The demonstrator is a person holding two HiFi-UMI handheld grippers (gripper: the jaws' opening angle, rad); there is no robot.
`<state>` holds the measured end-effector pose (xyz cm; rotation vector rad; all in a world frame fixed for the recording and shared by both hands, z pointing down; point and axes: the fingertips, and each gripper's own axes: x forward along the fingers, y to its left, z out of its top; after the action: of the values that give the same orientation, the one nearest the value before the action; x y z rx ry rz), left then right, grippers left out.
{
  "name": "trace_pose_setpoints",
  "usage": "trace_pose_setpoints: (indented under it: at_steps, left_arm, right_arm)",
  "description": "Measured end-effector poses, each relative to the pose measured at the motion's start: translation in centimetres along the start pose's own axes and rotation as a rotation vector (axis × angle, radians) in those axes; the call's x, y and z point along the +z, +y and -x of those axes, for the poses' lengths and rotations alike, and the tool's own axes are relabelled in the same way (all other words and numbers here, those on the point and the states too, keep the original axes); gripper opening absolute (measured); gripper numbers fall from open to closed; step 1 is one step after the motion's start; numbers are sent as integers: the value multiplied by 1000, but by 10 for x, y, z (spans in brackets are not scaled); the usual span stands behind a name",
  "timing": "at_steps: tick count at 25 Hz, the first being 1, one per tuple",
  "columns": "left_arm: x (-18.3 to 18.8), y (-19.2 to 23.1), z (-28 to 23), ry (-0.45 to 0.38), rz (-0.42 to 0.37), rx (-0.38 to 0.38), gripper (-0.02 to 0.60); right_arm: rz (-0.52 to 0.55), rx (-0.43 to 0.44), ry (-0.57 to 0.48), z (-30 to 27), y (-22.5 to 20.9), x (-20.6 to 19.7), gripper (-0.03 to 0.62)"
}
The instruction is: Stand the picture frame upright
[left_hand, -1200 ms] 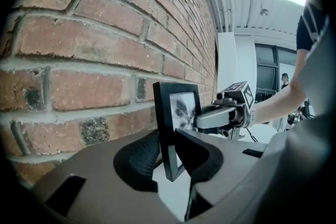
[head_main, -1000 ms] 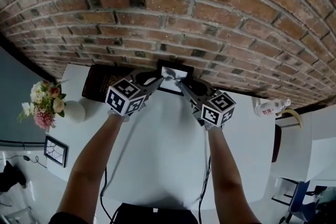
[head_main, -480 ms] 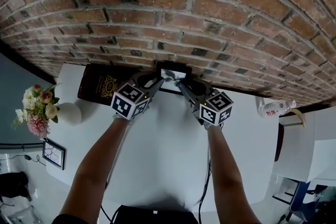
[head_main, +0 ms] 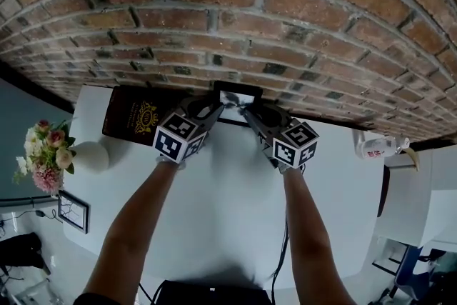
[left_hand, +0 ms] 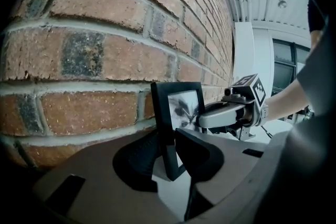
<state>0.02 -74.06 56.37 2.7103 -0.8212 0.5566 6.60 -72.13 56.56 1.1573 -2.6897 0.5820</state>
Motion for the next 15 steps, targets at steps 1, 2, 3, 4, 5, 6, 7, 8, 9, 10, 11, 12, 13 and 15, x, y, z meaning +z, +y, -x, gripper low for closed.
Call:
trace_pose_setpoints:
  at_steps: [1, 2, 3, 4, 5, 6, 7, 8, 9, 10, 11, 12, 13, 15]
  left_arm:
    - [2, 0, -1, -4, -1, 2, 109]
    - [3, 1, -2, -6, -5, 6, 109]
    - [3, 2, -3, -5, -13, 10, 109]
    - [2, 3, -4, -2, -22, 14, 107]
    - [1, 3, -4, 2, -31, 18, 107]
    - [1, 3, -5, 4, -36, 20, 109]
    - [0, 4, -5, 5, -36, 21, 107]
    - [0, 4, -5, 4, -32, 21, 107]
    - [0, 4, -5, 3, -28, 22, 107]
    - [0, 4, -5, 1, -25, 25, 107]
    - [1, 4, -5, -1, -22, 29, 107]
    - [2, 4, -5, -6, -17, 33, 110]
    - [3, 4, -4, -10, -10, 38, 112]
    - [1, 5, -4, -5, 2, 44, 114]
  right_arm:
    - [-7, -1, -4, -1, -1, -1, 104]
    - [-13, -3, -9, -1, -3, -1, 104]
    - [-16, -8, -14, -2, -4, -1, 106]
    - [-17, -12, -19, -3, -5, 0, 107]
    - [-20, -16, -23, -3, -6, 0, 109]
    - [-28, -16, -26, -4, -8, 0, 111]
    - [-38, -14, -27, -4, -9, -1, 114]
    - [-49, -12, -27, -5, -10, -1, 115]
    - [-56, -11, -24, -5, -11, -2, 117]
    - [-59, -13, -21, -5, -12, -2, 119]
    - [-61, -16, -19, -5, -13, -3, 120]
    - [-63, -20, -19, -5, -13, -3, 120]
    - [-66, -26, -20, -5, -13, -3, 121]
    - [-83, -43, -27, -4, -13, -3, 123]
